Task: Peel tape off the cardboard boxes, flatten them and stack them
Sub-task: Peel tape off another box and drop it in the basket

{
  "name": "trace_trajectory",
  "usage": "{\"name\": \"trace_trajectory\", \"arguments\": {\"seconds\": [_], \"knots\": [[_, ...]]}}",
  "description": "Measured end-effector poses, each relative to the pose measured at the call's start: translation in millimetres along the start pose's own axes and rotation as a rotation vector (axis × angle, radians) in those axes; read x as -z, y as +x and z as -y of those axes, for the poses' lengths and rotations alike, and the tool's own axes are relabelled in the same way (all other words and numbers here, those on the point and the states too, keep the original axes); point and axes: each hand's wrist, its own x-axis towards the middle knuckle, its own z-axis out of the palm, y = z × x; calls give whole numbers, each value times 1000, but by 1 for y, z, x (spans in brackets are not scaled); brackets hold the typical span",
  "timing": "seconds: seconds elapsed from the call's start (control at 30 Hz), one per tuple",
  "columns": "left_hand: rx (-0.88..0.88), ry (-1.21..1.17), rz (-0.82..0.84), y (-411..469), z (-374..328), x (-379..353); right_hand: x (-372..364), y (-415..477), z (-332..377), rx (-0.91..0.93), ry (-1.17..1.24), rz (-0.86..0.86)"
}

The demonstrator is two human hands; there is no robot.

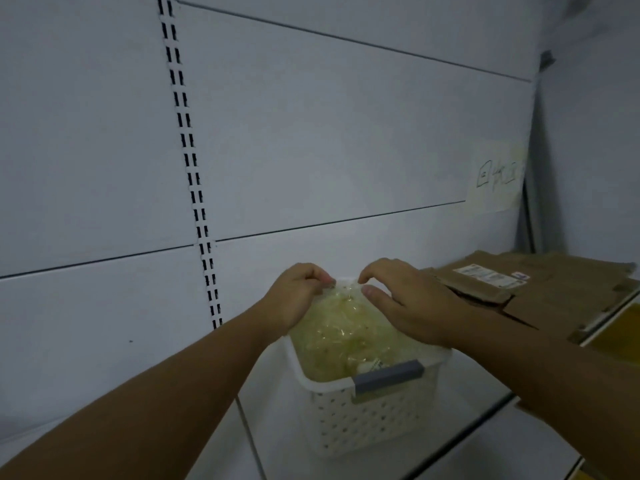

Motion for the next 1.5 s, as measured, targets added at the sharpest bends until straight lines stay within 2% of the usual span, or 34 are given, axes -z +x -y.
{"name": "trace_trajectory", "arguments": {"seconds": [0.1, 0.17, 0.23, 0.37, 0.53, 0.73, 0.87, 0.93, 1.0, 1.07, 1.17, 1.23, 1.37, 1.5], "knots": [[-108, 194, -138, -8, -1, 14, 5, 20, 13, 14, 4, 5], [-160, 384, -154, -16, -4, 39, 8, 40, 33, 73, 8, -10], [-133, 525, -158, -29, -9, 77, 6, 59, 65, 162, -34, 46], [8, 709, -246, -76, -16, 168, -11, 89, 153, 394, -142, 191], [236, 936, -358, -170, -3, 273, -49, 95, 272, 639, -103, 302], [471, 894, -407, -284, 15, 367, -91, 87, 397, 833, -31, 318], [543, 894, -432, -350, 26, 408, -104, 84, 467, 822, 113, 192], [471, 926, -463, -377, 29, 422, -108, 86, 490, 806, 227, 64], [382, 951, -486, -398, 31, 432, -109, 89, 506, 765, 355, 19], [345, 966, -432, -413, 34, 437, -110, 92, 520, 734, 412, 128], [371, 1030, -298, -424, 38, 439, -117, 99, 535, 710, 370, 320], [385, 1100, -272, -427, 44, 442, -122, 103, 543, 668, 374, 381], [355, 1156, -252, -432, 53, 450, -125, 108, 549, 498, 516, 340], [234, 1173, -214, -442, 52, 450, -122, 104, 563, 508, 282, 321]]}}
